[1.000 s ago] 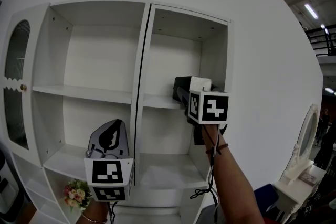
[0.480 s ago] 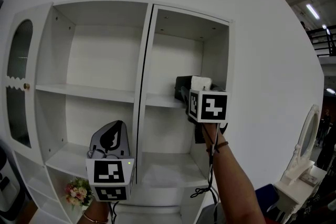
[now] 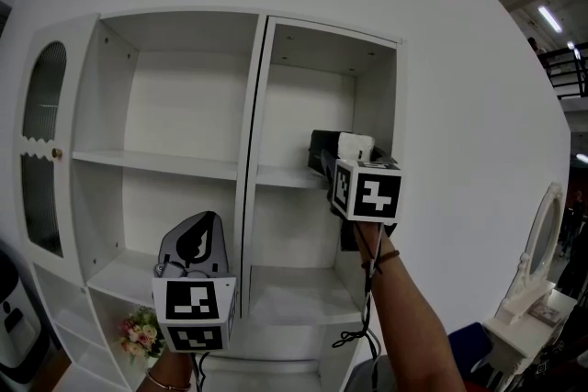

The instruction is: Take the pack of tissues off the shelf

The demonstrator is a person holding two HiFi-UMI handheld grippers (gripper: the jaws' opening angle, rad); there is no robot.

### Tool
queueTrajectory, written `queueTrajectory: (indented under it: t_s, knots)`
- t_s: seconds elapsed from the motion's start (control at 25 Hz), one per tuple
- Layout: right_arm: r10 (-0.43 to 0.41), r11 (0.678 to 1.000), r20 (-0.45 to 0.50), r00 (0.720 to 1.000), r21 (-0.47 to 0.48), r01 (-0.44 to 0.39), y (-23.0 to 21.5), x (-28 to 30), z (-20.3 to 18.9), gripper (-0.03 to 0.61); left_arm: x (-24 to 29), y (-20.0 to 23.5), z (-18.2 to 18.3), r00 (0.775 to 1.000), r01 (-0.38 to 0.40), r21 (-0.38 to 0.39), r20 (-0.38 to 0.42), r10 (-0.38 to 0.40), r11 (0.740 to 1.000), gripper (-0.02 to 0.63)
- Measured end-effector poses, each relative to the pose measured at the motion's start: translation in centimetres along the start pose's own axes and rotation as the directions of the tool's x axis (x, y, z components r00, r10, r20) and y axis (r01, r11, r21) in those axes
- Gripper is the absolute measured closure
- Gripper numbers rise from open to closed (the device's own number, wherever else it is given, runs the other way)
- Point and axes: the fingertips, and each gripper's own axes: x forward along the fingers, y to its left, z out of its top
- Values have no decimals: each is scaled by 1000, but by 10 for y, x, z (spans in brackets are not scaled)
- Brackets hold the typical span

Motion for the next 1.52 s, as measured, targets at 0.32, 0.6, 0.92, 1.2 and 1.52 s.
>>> queueTrajectory:
  t_s: [0.32,0.6,0.92,1.2,1.52]
  knots:
    - [30,999,112,993,29,-33,-1,-39,26,235,-15,-24,-2,1000,8,-12,-13,-8,1000,595]
    - [64,997,190,980,39,-72,-8,-76,38,238,-35,-38,10,999,-31,-19,-19,30,999,595]
    - [127,980,323,938,103,-169,-24,-128,58,236,-56,-68,41,997,-77,21,-13,77,997,595]
    - [197,960,375,906,114,-256,-20,-160,59,236,-80,-83,56,991,-131,50,-34,132,990,595]
    - [260,931,381,887,144,-335,0,-191,19,236,-119,-85,28,975,-198,32,-96,200,980,595]
